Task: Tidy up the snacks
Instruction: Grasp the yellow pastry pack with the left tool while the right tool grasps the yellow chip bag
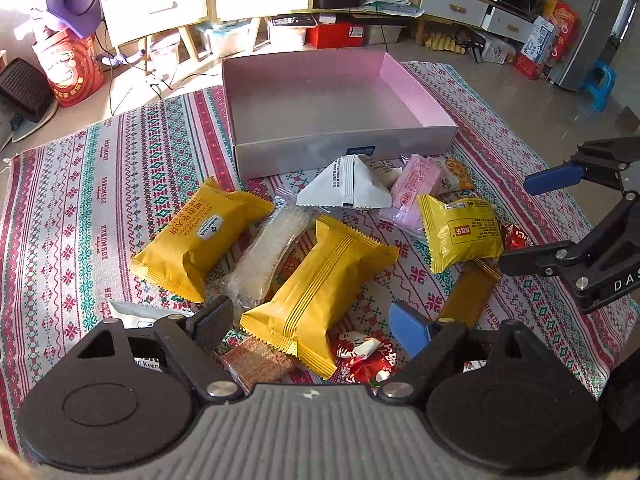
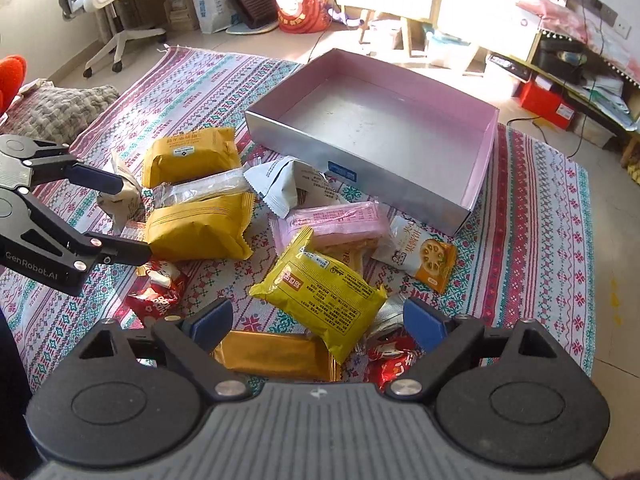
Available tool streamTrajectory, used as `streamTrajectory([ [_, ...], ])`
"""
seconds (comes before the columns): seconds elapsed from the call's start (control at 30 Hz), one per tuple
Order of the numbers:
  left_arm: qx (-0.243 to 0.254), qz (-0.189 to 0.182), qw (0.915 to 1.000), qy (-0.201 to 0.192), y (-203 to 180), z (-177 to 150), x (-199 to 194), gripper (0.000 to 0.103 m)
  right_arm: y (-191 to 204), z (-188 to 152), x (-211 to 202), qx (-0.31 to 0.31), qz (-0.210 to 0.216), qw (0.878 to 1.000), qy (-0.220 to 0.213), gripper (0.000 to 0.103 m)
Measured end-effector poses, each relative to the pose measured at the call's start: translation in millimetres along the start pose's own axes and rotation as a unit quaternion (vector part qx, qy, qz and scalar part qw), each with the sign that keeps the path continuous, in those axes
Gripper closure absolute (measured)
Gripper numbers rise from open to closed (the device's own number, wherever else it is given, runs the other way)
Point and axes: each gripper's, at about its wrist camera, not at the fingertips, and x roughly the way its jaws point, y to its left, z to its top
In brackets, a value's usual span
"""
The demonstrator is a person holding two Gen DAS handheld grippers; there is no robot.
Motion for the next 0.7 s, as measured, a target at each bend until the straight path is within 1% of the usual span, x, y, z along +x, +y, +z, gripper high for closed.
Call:
streamTrajectory([
  [0.07, 0.020, -0.021, 0.9996, -0.002, -1.0, 3.3, 8.7, 0.018, 2.5, 2.4, 5.2, -0.025, 0.011, 1.000, -0.001, 0.012],
  [0.13, 0.038, -0.029, 0.9989, -0.005, -3.5, 3.4, 15.8, 0.020, 4.3, 3.8, 12.2, -0.045, 0.012, 0.999, -0.002, 0.013],
  [0.2, 0.060, -0.027, 0.9978, -0.003, -6.7, 3.7, 24.1, 0.023, 5.9, 4.4, 19.1, -0.060, 0.010, 0.998, -0.003, 0.015],
  [0.3, 0.080, -0.017, 0.9966, 0.008, -8.8, 7.4, 34.9, 0.025, 8.9, 6.2, 30.4, -0.084, 0.009, 0.996, 0.009, 0.019],
  [0.43, 0.074, -0.016, 0.9969, 0.022, -7.2, 13.2, 45.6, 0.030, 12.8, 7.1, 39.6, -0.112, 0.001, 0.994, 0.020, 0.022],
  [0.5, 0.073, -0.013, 0.9968, 0.031, -7.3, 14.8, 51.2, 0.035, 14.5, 6.5, 43.4, -0.122, 0.000, 0.992, 0.026, 0.028],
  [0.53, 0.072, -0.011, 0.9968, 0.033, -7.2, 15.4, 53.2, 0.036, 15.4, 6.5, 44.7, -0.125, -0.001, 0.992, 0.028, 0.029],
  [0.6, 0.070, -0.007, 0.9968, 0.037, -8.0, 16.8, 57.0, 0.039, 17.1, 6.3, 47.5, -0.132, -0.004, 0.991, 0.031, 0.038],
  [0.7, 0.062, -0.005, 0.9973, 0.039, -9.1, 17.8, 58.0, 0.042, 18.0, 5.9, 50.7, -0.131, -0.004, 0.991, 0.036, 0.044],
])
